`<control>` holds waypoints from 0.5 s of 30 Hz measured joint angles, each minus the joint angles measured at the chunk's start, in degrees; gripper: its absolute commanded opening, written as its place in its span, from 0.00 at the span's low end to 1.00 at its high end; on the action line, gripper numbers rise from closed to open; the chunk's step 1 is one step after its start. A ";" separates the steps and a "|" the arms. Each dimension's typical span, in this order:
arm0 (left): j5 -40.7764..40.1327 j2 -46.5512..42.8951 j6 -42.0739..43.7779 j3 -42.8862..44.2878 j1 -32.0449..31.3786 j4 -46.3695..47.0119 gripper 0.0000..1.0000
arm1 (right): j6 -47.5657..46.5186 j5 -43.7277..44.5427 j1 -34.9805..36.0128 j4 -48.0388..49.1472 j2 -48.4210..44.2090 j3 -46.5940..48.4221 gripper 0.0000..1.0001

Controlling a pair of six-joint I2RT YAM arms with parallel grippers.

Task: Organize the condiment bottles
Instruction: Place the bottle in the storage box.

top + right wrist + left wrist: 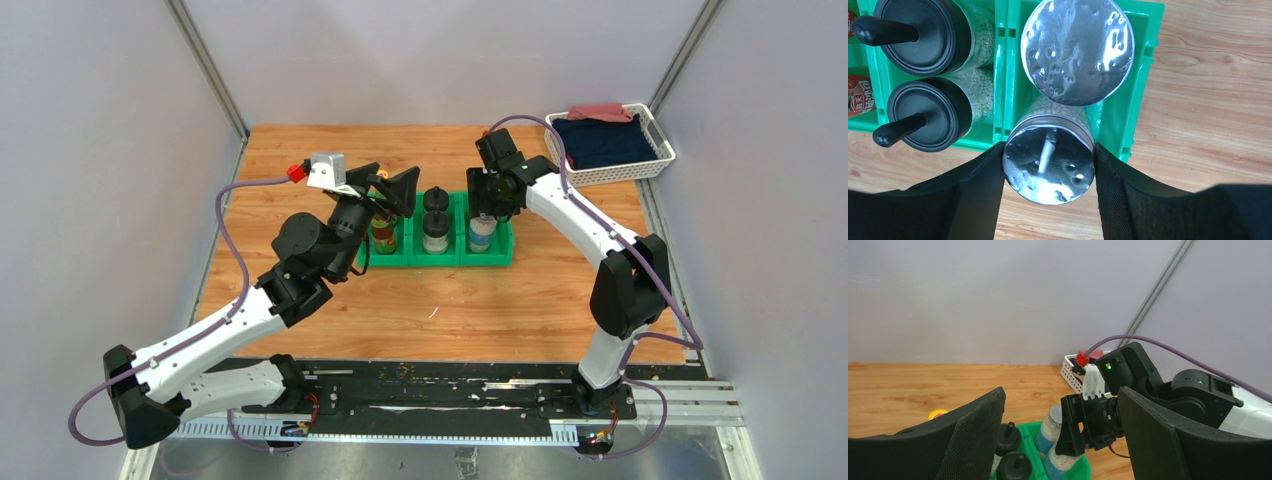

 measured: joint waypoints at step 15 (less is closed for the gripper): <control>0.17 0.11 -0.17 0.00 0.00 0.00 0.86 | -0.24 0.13 -0.48 0.11 -0.04 -0.07 0.00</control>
